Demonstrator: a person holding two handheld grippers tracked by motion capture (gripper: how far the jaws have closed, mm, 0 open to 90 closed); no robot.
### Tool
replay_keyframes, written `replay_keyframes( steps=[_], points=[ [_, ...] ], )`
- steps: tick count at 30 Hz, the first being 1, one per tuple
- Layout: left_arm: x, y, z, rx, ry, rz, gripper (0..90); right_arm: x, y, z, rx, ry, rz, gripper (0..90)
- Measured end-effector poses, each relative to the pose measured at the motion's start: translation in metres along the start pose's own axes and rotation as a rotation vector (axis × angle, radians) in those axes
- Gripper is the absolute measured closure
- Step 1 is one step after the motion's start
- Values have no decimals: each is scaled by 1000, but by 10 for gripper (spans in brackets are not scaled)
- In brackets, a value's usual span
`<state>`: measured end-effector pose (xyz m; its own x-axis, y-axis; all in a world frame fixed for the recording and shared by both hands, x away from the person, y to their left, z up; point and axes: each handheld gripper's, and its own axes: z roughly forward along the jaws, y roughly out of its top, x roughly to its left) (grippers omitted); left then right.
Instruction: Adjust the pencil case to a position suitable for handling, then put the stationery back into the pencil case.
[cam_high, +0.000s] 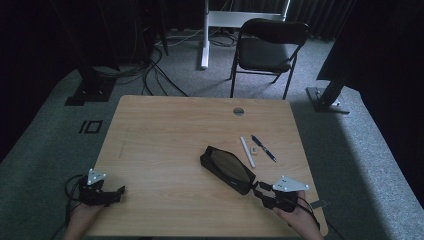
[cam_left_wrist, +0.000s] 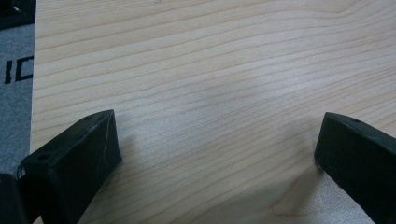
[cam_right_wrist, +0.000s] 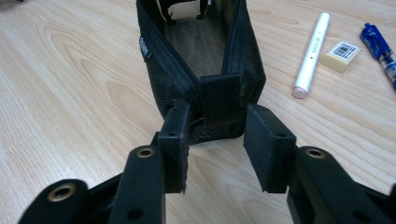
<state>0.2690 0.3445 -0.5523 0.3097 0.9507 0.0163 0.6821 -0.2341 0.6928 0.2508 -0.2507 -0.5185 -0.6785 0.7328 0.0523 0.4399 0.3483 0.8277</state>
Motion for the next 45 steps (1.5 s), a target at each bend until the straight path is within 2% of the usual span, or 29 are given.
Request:
replay_keyframes(
  steps=[3, 9, 13, 27, 32, 39, 45],
  points=[
    [0, 0, 0, 1, 0, 0, 3, -5, 0, -2, -3, -12, -3, 562],
    [0, 0, 0, 1, 0, 0, 3, -17, -2, -8, -45, -29, 42, 538],
    [0, 0, 0, 0, 0, 0, 3, -26, -4, -12, -69, -49, 66, 484],
    [0, 0, 0, 1, 0, 1, 3, -51, -3, -14, -81, -95, 83, 468],
    [0, 0, 0, 1, 0, 1, 3, -62, -4, -10, -80, -114, 99, 447],
    [0, 0, 0, -1, 0, -1, 3, -80, -4, 0, -73, -166, 117, 446],
    [0, 0, 0, -1, 0, -1, 3, -90, 2, 11, -87, -174, 125, 448]
  ],
)
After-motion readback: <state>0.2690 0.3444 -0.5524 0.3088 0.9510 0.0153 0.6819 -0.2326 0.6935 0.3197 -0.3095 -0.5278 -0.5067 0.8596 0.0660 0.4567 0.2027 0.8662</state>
